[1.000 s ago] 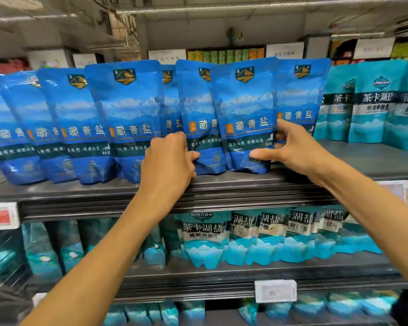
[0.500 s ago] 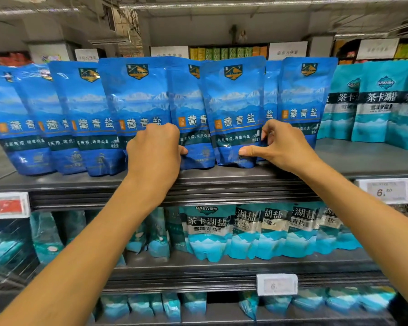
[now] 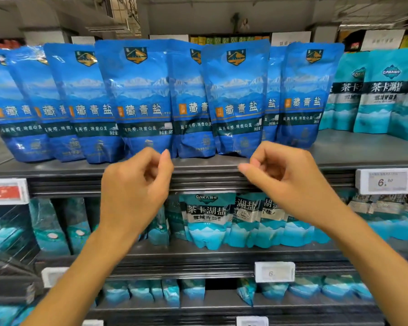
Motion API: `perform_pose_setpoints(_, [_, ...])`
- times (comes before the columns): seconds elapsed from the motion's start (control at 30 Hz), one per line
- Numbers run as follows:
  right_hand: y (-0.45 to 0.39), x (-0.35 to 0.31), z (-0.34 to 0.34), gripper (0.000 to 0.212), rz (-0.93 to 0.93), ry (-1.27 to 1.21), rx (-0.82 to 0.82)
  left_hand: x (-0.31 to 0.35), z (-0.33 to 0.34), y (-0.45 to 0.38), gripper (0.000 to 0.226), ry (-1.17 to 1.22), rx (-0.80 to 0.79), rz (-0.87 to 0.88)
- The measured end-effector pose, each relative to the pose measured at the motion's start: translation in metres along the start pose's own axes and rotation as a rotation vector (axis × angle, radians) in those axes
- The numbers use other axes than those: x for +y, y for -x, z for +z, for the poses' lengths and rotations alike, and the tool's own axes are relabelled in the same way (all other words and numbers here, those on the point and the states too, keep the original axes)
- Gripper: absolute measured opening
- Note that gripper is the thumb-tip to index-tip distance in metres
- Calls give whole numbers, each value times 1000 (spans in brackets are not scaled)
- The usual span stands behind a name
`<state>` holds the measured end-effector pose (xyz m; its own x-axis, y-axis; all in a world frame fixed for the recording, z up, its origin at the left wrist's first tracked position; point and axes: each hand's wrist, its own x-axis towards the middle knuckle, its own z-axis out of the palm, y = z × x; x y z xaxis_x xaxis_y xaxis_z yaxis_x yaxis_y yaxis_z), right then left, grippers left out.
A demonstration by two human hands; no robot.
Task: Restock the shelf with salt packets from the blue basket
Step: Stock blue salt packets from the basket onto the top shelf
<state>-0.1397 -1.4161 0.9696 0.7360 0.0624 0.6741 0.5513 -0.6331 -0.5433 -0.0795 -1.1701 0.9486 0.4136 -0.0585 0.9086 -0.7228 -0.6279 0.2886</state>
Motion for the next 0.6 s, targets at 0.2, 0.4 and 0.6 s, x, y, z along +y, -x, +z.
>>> perform_pose_setpoints(0.2, [75, -1, 53, 19, 169, -405, -103, -3, -17, 106, 36, 540, -86, -522])
perform_pose_setpoints(0.4, [162, 24, 131, 27, 445, -585, -248, -27, -39, 219, 29, 627, -183, -939])
perform_pose_setpoints(0.6, [258, 26, 186, 22, 678, -649, -334, -32, -85, 338, 31, 500, -166, -1199])
